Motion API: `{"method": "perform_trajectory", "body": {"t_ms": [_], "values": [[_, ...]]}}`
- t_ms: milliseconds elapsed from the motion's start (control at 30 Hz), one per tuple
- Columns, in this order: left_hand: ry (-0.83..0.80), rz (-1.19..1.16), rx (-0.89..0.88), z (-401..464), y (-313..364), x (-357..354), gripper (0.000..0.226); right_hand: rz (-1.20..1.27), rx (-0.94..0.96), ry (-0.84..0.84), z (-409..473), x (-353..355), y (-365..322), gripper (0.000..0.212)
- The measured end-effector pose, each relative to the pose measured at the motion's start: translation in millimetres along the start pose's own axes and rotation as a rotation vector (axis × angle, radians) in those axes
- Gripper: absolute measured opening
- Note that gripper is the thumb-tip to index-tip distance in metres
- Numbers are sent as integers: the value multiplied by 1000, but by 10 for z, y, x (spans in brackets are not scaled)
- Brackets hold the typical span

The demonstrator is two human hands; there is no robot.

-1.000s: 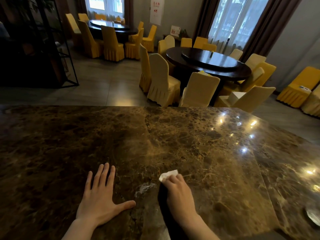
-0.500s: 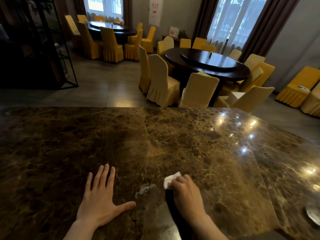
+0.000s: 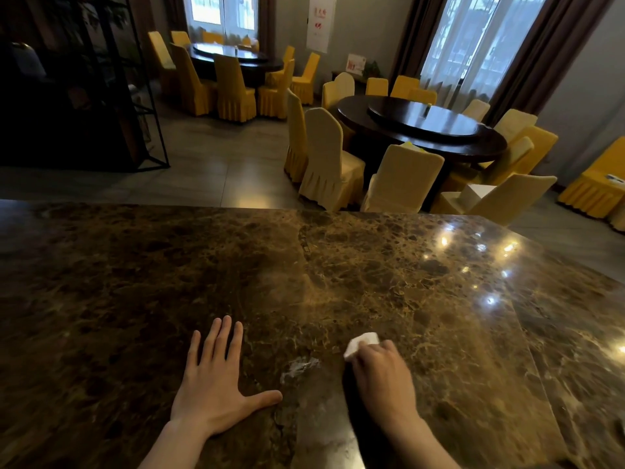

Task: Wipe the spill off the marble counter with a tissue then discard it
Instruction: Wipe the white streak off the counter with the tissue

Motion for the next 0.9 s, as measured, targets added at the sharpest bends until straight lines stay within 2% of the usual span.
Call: {"method": "perform_trajectory", "body": {"t_ms": [67, 133, 200, 300, 467, 533, 667, 733, 800, 900], "values": [[-18, 8, 8, -14, -21, -12, 149, 45, -160, 57, 47, 125, 163, 15], [-24, 16, 18, -35, -127, -21, 151, 122, -141, 80, 71, 80, -50, 11], [-38, 14, 14, -41, -138, -26, 154, 207, 1, 14, 20, -75, -394, 11], [-51, -13, -13, -11, -81, -24, 157, 290, 255, -76, 0, -210, -862, 27], [-86, 9, -21, 14, -48, -54, 160, 125, 573, -316, -133, -567, -1281, 13], [-87, -1, -31, -6, -37, -59, 160, 38, 512, -246, -73, -507, -1026, 14], [-61, -6, -34, -5, -15, -12, 160, 10, 52, 19, 161, -65, -124, 22], [-81, 2, -30, -9, -12, -20, 160, 4, -34, 51, 184, -55, -91, 24], [-85, -7, -31, -4, -11, -18, 159, 31, 64, 4, 149, -190, -434, 20], [-111, 9, -28, 2, -13, -21, 159, 51, 404, -180, -79, -513, -1046, 8]]}}
Point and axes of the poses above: each hand's wrist, its own z-axis towards the middle knuckle, its own x-axis out of the back of the hand, y = z × x, the point moved 8 cm from there along z, towards the middle knuckle, and after that the axes turned 11 degrees about -y, right-handed, at the moved point
